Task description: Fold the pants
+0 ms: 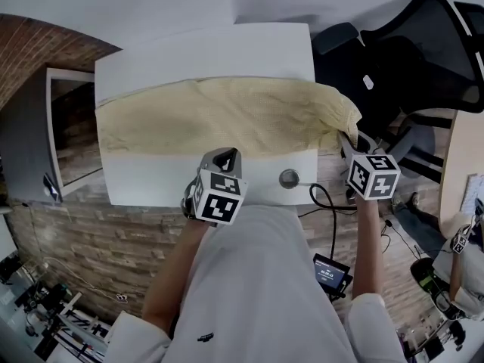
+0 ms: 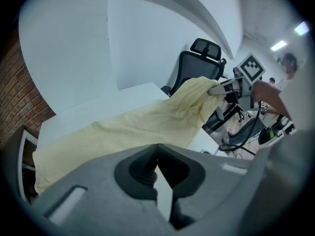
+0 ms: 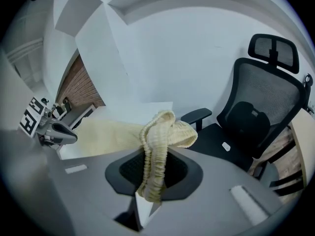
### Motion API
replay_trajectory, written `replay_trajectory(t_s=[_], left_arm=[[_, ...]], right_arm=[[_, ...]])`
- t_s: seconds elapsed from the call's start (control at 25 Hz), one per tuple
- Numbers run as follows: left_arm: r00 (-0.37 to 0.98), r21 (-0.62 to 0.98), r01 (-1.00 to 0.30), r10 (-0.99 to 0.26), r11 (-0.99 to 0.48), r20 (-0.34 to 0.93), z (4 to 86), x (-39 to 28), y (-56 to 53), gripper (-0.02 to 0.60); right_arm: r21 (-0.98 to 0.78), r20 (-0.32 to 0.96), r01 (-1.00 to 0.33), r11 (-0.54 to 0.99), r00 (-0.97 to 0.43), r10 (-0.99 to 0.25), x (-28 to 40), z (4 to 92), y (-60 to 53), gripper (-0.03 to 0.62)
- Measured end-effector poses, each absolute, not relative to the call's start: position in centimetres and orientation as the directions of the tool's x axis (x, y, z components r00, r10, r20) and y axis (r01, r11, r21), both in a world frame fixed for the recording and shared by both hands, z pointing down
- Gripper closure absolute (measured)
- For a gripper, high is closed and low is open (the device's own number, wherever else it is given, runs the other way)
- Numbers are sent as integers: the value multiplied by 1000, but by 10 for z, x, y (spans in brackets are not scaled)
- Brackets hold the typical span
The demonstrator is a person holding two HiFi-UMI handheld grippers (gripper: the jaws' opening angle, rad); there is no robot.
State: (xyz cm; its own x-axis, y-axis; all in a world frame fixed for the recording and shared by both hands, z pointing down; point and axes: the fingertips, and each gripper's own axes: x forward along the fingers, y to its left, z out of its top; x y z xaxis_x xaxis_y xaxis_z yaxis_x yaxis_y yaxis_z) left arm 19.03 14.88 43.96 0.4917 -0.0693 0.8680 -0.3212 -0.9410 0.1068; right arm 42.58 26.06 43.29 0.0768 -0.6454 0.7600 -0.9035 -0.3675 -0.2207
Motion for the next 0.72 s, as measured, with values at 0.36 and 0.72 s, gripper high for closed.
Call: replay_trajectory(t_s=[0.36,0.72], left_arm=[[527,126,-343,-80,-931,846,424,150,117,577],[537,148,-362,-76,-920,840,423,100,84,577]], right_arm=[[-184,767,-930,-317,65,-638,371,425,211,534],[-73,810,-969,-237,81,-581,308,435,159,531]])
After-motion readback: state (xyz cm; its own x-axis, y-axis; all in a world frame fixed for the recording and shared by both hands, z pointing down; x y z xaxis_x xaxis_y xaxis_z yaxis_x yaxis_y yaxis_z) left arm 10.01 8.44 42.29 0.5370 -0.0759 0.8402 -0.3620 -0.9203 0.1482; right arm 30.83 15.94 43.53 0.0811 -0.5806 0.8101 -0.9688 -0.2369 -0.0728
